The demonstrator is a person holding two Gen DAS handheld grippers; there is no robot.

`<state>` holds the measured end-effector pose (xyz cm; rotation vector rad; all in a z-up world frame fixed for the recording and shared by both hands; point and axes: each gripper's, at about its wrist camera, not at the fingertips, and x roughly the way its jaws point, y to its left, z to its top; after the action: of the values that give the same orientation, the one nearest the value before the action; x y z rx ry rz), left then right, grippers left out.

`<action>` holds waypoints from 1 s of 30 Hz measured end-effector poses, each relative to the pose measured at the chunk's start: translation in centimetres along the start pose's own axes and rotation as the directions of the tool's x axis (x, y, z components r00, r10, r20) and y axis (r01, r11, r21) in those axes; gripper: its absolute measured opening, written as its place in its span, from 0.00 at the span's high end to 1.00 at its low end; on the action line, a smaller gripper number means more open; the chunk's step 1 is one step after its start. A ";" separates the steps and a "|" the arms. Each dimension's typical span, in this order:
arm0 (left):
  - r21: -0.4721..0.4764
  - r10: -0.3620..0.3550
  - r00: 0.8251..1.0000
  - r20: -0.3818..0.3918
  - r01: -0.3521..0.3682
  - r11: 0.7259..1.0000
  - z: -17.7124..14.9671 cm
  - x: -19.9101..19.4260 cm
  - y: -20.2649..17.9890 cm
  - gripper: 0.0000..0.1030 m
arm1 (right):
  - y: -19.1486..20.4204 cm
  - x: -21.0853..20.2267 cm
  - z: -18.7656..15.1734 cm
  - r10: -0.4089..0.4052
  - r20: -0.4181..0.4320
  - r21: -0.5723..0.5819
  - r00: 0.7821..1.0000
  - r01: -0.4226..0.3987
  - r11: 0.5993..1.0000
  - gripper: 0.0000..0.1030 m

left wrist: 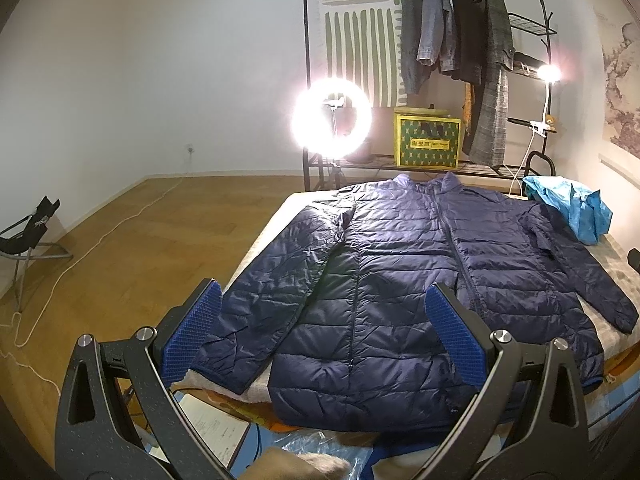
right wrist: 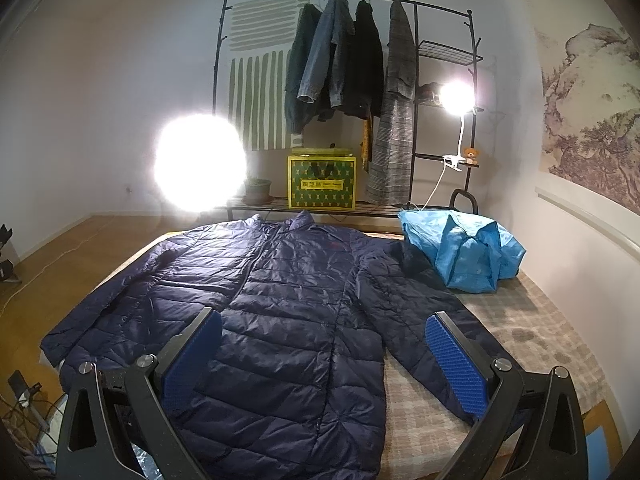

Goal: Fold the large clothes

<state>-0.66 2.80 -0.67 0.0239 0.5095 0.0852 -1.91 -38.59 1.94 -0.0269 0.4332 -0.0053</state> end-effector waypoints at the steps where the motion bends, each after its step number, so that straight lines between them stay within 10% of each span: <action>1: -0.001 0.004 1.000 -0.003 -0.004 1.000 0.0 0.1 0.2 0.00 | 0.2 0.0 0.1 0.002 0.001 -0.001 1.000 -0.002 1.000 0.00; 30: -0.164 -0.020 0.970 -0.244 -0.021 0.986 -2.6 6.6 3.8 0.05 | 6.4 4.0 4.2 0.074 -0.010 -0.014 0.997 -0.075 0.997 0.00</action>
<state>3.48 7.17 -5.98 -0.1514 0.7479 0.1322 3.47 -32.18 3.91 -0.0250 0.4432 0.0711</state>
